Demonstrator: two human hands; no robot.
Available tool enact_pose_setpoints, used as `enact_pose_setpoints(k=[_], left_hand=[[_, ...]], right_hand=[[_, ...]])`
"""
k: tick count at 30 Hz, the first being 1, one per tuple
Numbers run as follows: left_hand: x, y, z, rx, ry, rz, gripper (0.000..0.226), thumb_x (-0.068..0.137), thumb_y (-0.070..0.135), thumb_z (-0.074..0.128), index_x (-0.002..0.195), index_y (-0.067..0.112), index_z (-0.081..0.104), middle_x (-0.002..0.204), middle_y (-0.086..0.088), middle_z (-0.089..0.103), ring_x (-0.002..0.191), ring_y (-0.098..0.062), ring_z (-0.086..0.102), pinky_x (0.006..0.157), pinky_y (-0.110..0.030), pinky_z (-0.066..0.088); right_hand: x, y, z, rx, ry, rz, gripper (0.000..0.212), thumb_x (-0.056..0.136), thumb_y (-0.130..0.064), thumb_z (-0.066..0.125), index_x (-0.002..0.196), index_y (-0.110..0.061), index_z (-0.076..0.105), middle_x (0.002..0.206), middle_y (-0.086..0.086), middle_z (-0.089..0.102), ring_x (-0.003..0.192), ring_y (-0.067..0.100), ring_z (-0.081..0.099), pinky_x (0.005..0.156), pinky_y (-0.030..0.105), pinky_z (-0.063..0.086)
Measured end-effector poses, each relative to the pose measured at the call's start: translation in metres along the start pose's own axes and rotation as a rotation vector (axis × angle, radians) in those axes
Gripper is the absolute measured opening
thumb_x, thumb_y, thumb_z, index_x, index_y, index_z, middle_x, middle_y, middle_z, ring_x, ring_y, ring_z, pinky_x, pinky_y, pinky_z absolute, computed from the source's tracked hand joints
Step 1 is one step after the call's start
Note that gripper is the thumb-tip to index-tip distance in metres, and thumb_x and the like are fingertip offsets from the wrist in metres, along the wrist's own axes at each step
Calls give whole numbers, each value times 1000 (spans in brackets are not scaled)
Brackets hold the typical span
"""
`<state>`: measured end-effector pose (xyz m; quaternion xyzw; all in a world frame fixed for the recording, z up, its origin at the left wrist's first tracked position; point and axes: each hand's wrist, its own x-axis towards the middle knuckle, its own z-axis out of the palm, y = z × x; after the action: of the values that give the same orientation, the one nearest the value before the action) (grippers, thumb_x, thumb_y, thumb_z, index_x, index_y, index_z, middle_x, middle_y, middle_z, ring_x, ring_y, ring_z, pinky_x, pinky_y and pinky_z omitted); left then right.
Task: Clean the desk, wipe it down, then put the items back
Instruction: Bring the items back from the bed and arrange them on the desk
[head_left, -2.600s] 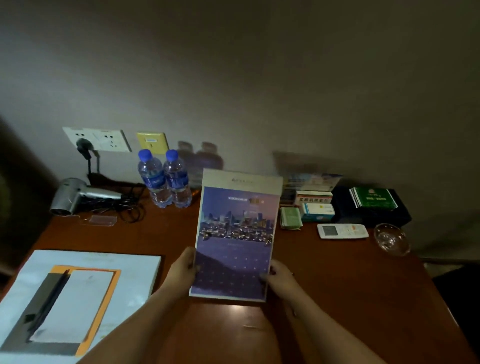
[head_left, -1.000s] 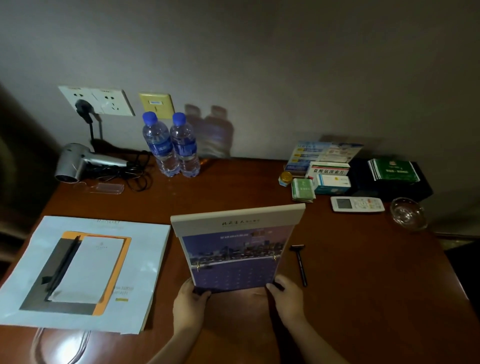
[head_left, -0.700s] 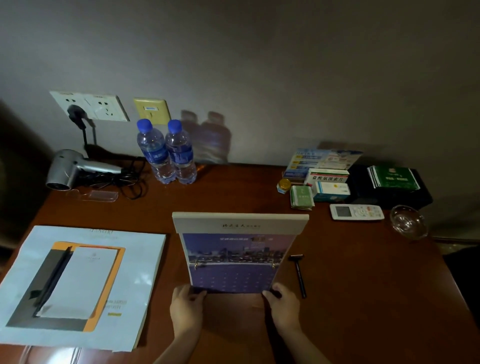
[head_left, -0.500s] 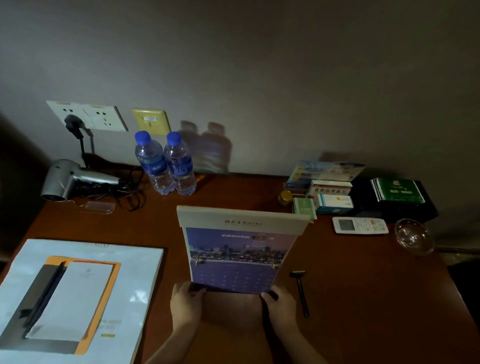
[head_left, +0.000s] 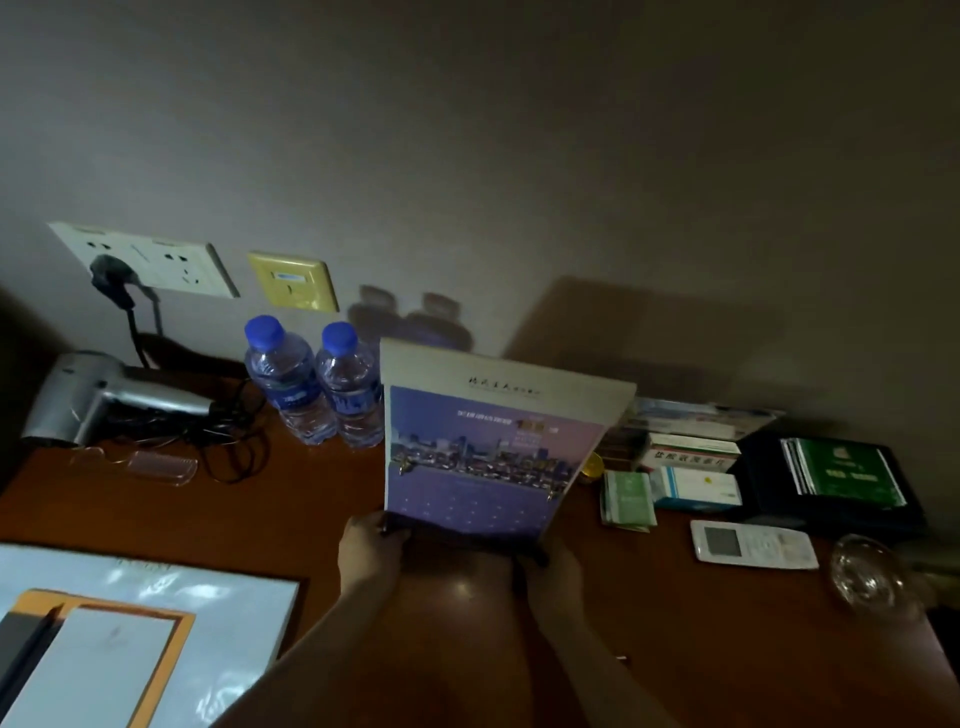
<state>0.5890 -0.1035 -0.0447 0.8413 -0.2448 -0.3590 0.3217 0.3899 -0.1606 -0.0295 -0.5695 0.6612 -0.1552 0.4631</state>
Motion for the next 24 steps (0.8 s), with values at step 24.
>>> enact_pose_setpoints(k=[24], left_hand=[[32,22,-15,141,20,4,29,92,4,53,120,6,60,111,-13,64,90,-24,62,76,-33,52]], right_hand=[[50,-34,-3,-22,-124,-80,21,89,-15,62,110,-16,61,106,2,63,98,19,60,80,24,44]])
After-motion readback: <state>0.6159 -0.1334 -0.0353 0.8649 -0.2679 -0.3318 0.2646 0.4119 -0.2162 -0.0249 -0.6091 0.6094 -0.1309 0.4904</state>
